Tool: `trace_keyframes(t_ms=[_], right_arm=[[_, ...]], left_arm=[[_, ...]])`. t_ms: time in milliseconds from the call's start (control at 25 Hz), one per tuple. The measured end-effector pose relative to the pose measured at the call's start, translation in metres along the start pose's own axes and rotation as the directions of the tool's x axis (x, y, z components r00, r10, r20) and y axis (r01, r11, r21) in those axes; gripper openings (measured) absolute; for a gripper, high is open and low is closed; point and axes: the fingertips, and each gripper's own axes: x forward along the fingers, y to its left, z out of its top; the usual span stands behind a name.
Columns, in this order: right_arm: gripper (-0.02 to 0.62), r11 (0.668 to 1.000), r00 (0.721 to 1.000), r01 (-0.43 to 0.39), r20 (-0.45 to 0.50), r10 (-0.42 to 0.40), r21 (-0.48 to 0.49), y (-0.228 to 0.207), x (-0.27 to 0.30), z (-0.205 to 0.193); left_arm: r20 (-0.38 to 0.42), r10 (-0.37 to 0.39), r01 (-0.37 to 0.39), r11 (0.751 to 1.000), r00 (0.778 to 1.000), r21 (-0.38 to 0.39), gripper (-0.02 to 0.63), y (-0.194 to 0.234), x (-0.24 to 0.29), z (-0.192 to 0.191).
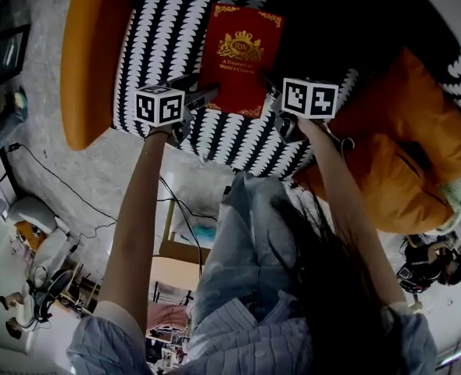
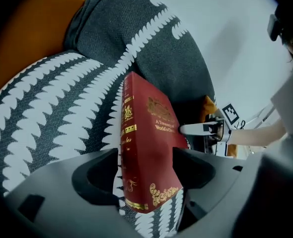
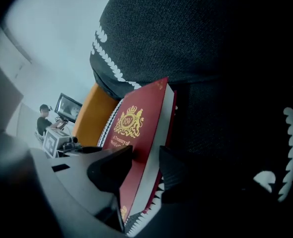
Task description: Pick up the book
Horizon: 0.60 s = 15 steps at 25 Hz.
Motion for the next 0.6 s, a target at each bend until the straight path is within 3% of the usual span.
trace_keyframes(t_ms=[120,280,440,600], right_arm=[[0.166,0.999,1.000,-0.015,0.008,0.015,0.039,0.001,-0.001,-0.001],[0.133,0.993,0.998,-0.055,0.011,0.054,0.102,0.008,-0.003,-0.001],[0.126,0.996,0.999,-0.047,0.008,0.046,0.071,0.006,-0.012,-0.001],[0.124,0.998,0.999,-0.048,0.022,0.047,0.051,0.008,-0.017,-0.011]], left_arm=[[-0.030,-0.009,0.009,1.000,1.000,-0.011,0.334,0.000,0.008,-0.011],[0.007,-0.016,0.016,0.998,1.000,-0.054,0.333,-0.003,0.006,-0.016],[0.012,-0.027,0.027,0.996,1.000,-0.087,0.333,-0.016,0.007,-0.019],[0.027,-0.010,0.011,0.999,1.000,-0.046,0.333,-0.017,0.003,-0.024]])
